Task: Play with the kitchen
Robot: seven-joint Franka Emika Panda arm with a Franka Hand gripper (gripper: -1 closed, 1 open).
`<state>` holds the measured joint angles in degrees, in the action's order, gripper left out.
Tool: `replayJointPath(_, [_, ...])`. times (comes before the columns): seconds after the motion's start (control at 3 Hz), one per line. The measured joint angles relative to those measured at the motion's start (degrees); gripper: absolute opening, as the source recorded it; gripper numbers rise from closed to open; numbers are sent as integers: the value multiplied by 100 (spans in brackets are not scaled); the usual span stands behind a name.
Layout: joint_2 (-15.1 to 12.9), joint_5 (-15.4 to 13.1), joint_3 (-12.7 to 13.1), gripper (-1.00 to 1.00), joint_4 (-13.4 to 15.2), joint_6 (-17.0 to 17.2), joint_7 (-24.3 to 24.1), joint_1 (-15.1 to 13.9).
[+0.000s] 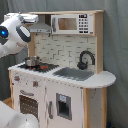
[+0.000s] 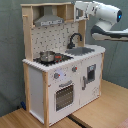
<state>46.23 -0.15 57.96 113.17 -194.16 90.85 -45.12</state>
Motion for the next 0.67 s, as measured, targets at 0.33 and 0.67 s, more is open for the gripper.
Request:
replayJointPath(0.33, [231, 124, 191, 100, -113, -87, -519, -401])
replayJointPath(0.67, [544, 252, 326, 100, -160, -207, -1096, -781])
